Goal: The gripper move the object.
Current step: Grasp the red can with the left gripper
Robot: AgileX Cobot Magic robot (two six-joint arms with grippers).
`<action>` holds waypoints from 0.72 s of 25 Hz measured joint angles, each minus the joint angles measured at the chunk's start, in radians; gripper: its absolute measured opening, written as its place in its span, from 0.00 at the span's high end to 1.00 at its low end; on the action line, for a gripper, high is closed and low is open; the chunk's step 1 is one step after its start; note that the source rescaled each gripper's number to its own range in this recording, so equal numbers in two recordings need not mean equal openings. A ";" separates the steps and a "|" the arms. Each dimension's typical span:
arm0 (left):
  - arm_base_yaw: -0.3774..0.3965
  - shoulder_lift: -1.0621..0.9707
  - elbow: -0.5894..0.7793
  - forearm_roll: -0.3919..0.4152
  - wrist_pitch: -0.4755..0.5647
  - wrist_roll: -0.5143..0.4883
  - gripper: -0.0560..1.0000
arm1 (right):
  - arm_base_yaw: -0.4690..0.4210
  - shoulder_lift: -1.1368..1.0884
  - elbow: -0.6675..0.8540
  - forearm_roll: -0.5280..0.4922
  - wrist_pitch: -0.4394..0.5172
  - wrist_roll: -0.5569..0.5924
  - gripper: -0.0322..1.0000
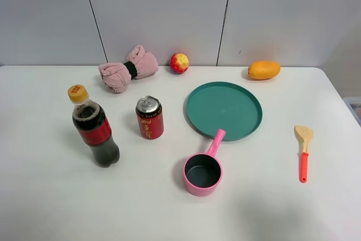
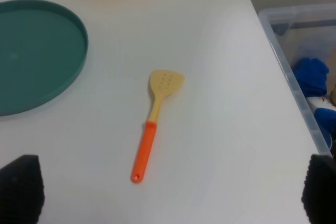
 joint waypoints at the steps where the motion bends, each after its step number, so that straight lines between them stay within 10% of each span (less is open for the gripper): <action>1: -0.016 0.041 -0.013 -0.007 0.000 0.019 0.00 | 0.000 0.000 0.000 0.000 0.000 0.000 0.00; 18: -0.467 0.531 -0.287 0.001 0.058 0.146 0.00 | 0.000 0.000 0.000 0.000 0.000 0.000 0.00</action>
